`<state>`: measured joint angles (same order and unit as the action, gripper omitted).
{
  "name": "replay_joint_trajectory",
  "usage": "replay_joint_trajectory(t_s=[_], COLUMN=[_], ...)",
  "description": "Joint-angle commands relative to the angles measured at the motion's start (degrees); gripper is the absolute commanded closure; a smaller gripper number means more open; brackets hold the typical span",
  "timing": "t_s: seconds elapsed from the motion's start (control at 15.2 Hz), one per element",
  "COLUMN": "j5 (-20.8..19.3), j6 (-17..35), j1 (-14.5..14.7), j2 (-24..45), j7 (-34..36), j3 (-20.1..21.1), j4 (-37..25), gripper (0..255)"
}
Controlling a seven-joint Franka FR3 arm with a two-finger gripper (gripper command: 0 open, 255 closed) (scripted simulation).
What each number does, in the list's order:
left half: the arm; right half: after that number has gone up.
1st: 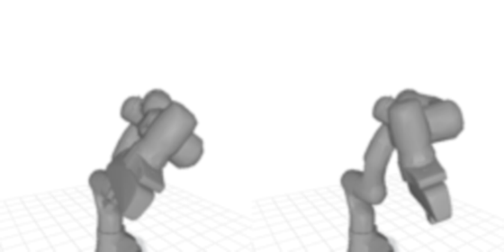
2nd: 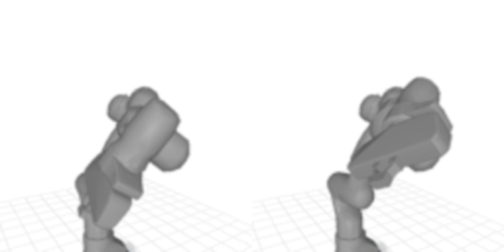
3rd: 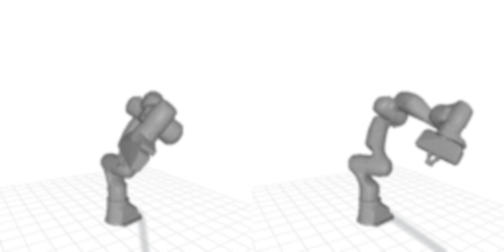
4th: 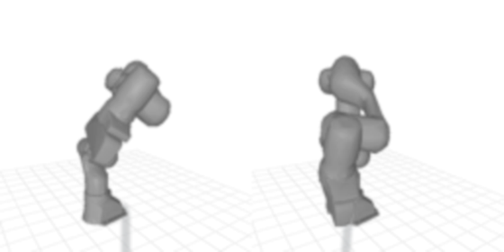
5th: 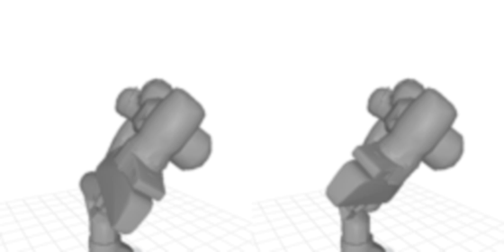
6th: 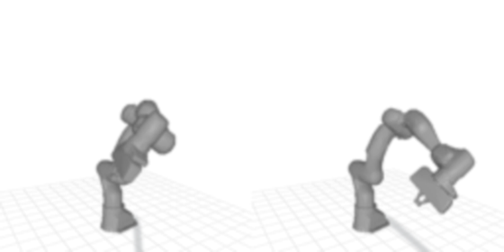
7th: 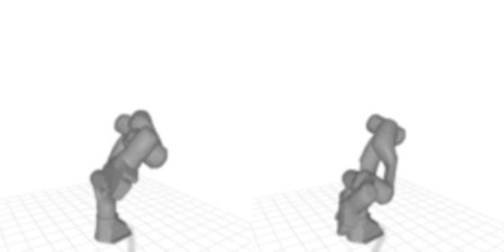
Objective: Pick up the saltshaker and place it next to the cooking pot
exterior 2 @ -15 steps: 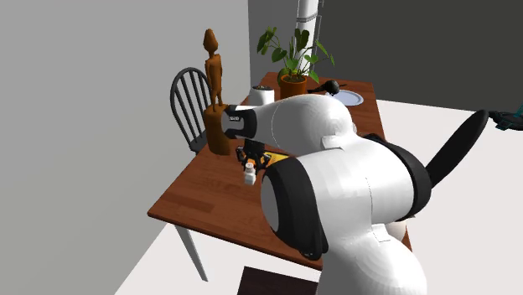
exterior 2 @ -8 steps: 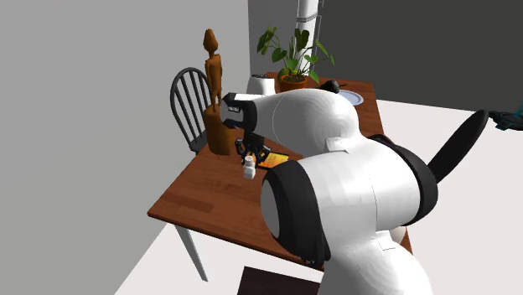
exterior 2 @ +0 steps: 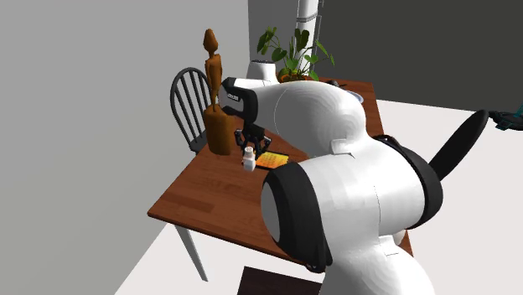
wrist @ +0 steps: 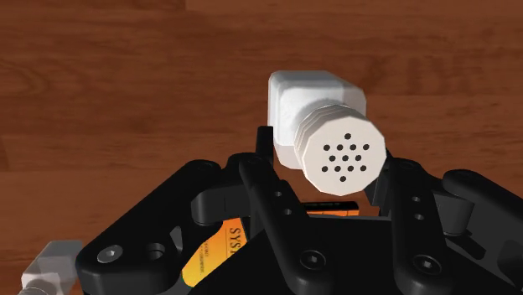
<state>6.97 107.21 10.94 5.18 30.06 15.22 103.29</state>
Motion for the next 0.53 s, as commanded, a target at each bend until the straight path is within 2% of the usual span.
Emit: replay_joint_trajectory(t_s=[0.0, 0.46], j5=[0.0, -0.1], j6=[-1.5, -6.8], j1=[0.0, -0.1], j2=[-0.2, -0.5], j7=[0.1, 0.7], j3=[0.0, 0.0], j4=[-1.3, -6.4], gripper=[255, 255])
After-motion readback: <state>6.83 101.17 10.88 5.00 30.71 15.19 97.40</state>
